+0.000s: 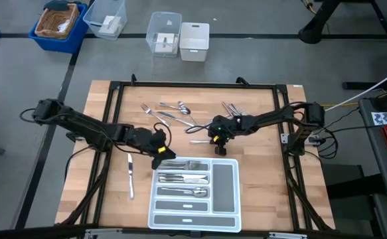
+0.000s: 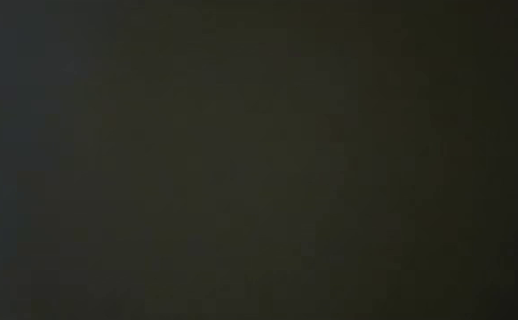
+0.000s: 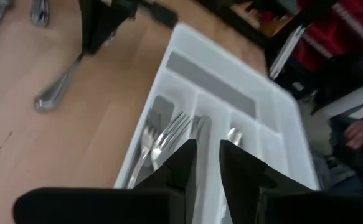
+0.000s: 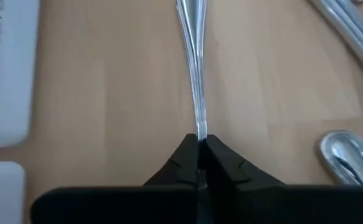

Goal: Sort silverware
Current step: Put the silver spoon into the bottom section of the white silverware tray

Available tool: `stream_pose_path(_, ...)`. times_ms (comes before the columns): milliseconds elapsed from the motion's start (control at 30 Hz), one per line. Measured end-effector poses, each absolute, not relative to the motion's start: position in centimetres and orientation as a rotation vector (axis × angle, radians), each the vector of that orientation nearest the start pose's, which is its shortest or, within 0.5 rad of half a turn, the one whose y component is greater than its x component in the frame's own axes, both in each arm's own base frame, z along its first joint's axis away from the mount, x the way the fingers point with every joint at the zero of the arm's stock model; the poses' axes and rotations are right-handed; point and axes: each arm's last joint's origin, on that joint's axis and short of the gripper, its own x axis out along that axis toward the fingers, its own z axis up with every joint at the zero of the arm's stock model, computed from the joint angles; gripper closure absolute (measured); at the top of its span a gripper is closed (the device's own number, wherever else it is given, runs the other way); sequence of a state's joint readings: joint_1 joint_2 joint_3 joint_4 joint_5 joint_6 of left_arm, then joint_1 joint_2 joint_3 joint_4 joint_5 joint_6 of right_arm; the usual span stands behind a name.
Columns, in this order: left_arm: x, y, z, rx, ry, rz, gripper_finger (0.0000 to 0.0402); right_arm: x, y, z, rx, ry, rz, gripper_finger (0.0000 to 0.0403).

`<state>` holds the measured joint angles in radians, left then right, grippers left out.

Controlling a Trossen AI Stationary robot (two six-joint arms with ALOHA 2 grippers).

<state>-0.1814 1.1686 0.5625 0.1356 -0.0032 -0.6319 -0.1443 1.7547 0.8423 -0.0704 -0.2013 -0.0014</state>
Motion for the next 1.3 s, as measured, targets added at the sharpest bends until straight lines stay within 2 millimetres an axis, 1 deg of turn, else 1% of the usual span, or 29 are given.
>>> stream_pose_path(100,22.5,-4.1,22.5,-0.581,0.475,-0.032,0.0343,32.7,-4.0,13.7,0.173,0.932,0.070,0.0395)
stream_pose_path(233,20.5,-3.8,23.6,-0.596,0.492,-0.021,0.0343,34.4,-4.2,16.1,0.170,0.881,0.083,0.0389)
stream_pose_path(367,18.5,-3.4,24.1,-0.627,0.541,0.006,0.0343,36.2,-3.5,19.0,0.150,0.838,0.106,0.0394)
stream_pose_path(433,17.6,-3.2,24.1,-0.629,0.573,0.020,0.0343,37.0,-2.5,20.7,0.136,0.810,0.135,0.0396)
stream_pose_path(500,16.7,-3.1,24.2,-0.628,0.600,0.032,0.0343,37.8,-1.0,22.1,0.128,0.774,0.169,0.0394)
stream_pose_path(600,15.6,-2.8,24.0,-0.659,0.647,0.081,0.0343,38.5,1.7,24.0,0.134,0.723,0.220,0.0391)
stream_pose_path(667,15.0,-2.6,23.9,-0.682,0.663,0.134,0.0343,38.7,3.6,24.8,0.137,0.705,0.238,0.0391)
stream_pose_path(733,14.4,-2.4,23.8,-0.699,0.674,0.198,0.0343,38.6,5.6,25.1,0.134,0.700,0.243,0.0392)
stream_pose_path(833,13.7,-2.1,23.5,-0.721,0.681,0.299,0.0343,38.1,8.3,25.1,0.139,0.709,0.218,0.0391)
stream_pose_path(1000,13.1,-1.7,23.0,-0.716,0.703,0.425,0.0343,37.1,11.9,25.1,0.134,0.706,0.184,0.0388)
stream_pose_path(1167,13.1,-1.6,23.0,-0.681,0.703,0.437,0.0343,36.5,14.1,24.9,0.091,0.686,0.142,0.0389)
stream_pose_path(1233,13.1,-1.6,23.0,-0.675,0.703,0.434,0.0343,36.7,14.7,24.5,0.115,0.675,0.128,0.0388)
stream_pose_path(1300,13.1,-1.6,23.0,-0.675,0.702,0.434,0.0343,37.4,15.2,23.6,0.156,0.650,0.131,0.0388)
